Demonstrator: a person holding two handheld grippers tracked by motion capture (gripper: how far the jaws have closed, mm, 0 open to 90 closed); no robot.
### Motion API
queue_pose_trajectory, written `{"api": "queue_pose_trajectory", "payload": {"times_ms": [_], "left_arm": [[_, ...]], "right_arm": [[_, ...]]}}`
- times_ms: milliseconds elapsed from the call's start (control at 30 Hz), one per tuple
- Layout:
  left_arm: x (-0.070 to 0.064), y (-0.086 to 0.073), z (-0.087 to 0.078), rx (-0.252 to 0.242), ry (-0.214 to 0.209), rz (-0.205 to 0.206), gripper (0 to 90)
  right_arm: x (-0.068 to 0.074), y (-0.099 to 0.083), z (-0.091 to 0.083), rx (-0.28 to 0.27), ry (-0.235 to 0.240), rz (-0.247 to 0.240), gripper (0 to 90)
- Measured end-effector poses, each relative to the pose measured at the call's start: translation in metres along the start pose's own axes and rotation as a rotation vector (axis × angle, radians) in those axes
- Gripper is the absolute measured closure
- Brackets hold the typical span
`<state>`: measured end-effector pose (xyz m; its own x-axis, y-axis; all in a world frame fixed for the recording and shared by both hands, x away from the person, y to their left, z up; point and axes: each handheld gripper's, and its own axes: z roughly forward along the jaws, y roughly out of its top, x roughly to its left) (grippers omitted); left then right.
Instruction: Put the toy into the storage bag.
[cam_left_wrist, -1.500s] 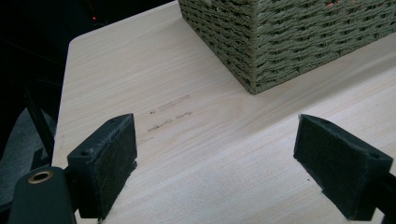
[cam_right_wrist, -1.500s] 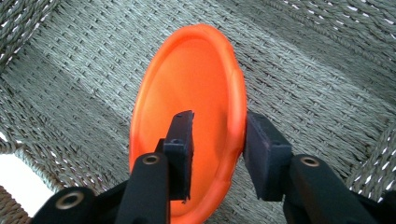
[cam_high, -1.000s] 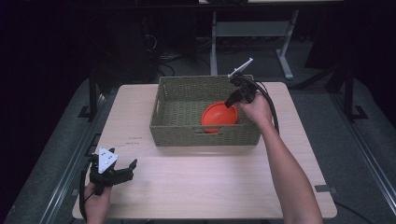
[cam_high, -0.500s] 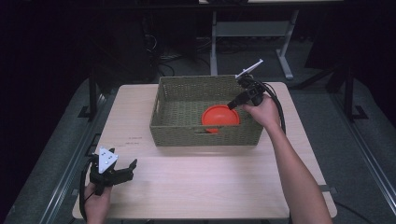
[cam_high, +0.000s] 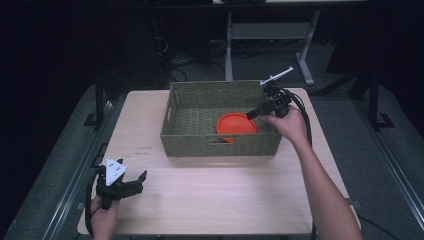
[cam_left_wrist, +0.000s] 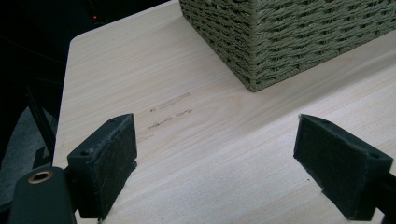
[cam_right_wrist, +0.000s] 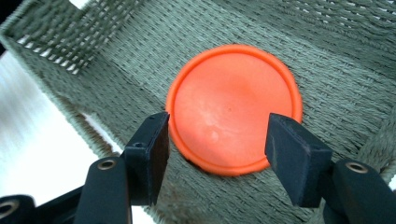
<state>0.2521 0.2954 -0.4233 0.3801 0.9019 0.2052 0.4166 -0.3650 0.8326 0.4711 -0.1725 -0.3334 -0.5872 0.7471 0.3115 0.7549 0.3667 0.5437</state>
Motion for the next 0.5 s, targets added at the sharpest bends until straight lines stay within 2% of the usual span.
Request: {"api": "queue_pose_trajectory", "payload": {"times_ms": [300, 500], "left_arm": [[0.000, 0.000, 0.000, 0.003, 0.001, 0.000, 12.8], [0.000, 0.000, -0.001, 0.002, 0.004, 0.001, 12.9]], "right_arm": [[0.003, -0.015, -0.020, -0.040, 0.028, -0.018, 37.2], [0.006, -0.024, -0.028, -0.044, 0.049, -0.023, 35.9]]}}
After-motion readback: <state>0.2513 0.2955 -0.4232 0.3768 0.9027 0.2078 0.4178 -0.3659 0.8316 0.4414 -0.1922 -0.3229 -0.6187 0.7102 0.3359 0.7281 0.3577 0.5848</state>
